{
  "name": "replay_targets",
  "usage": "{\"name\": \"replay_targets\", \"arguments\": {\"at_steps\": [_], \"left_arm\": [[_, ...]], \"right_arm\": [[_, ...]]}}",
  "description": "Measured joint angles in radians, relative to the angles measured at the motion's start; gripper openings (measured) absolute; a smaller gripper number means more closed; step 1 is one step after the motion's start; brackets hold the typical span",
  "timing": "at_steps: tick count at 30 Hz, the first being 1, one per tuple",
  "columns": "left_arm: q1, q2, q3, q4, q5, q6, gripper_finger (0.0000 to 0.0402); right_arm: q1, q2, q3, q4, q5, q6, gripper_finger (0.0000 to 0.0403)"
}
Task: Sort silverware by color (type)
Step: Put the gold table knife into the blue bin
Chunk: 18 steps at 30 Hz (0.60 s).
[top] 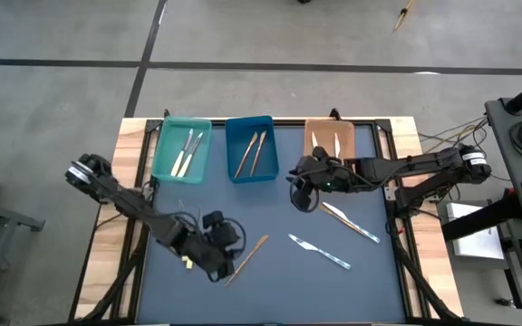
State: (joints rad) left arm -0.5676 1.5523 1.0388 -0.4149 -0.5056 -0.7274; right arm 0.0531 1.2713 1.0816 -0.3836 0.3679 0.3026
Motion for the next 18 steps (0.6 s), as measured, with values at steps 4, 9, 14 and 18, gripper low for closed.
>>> {"name": "replay_targets", "arguments": {"at_steps": [4, 9, 14, 18], "left_arm": [[-0.034, 0.081, 0.031, 0.001, -0.001, -0.101, 0.0153], [-0.073, 0.169, 0.066, 0.006, -0.005, -0.179, 0.0153], [-0.084, 0.237, 0.09, 0.013, -0.042, -0.175, 0.0153], [-0.083, 0.276, 0.093, 0.009, -0.13, -0.168, 0.0156]], "right_arm": [[0.002, 0.0, -0.001, 0.0, -0.009, -0.01, 0.0089], [0.002, 0.0, -0.001, -0.001, -0.036, -0.015, 0.0089], [0.002, 0.0, -0.003, 0.0, -0.038, -0.015, 0.0089], [0.002, 0.0, -0.009, -0.004, -0.038, -0.015, 0.0089]]}}
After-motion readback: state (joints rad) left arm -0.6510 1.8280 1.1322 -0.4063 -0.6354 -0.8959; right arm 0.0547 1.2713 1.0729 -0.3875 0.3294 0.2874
